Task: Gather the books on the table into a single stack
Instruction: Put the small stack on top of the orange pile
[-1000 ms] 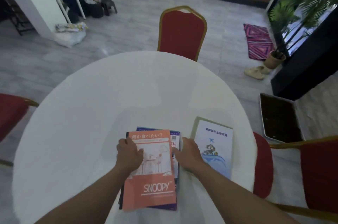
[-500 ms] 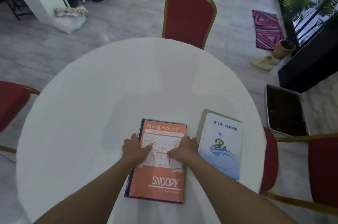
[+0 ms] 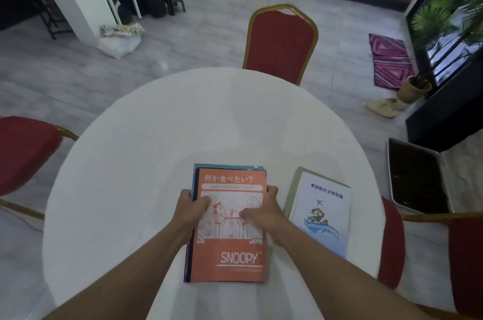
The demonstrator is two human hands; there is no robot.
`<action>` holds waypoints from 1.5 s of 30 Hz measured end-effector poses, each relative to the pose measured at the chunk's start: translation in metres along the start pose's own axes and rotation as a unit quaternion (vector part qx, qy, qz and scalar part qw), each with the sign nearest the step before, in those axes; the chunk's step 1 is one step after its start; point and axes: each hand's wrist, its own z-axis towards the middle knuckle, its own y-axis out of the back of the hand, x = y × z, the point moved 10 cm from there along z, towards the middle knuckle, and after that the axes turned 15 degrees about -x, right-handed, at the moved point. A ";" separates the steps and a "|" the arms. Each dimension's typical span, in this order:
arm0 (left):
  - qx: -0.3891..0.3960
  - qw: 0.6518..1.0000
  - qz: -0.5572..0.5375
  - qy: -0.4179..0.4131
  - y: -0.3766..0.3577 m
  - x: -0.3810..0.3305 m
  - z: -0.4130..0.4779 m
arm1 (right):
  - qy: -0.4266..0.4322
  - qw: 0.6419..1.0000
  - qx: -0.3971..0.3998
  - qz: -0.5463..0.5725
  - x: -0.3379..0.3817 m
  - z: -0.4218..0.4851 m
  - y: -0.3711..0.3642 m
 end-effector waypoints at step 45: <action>0.021 0.943 0.101 -0.317 0.029 -0.071 -0.044 | 0.302 0.952 -0.032 -0.040 0.039 -0.022 0.018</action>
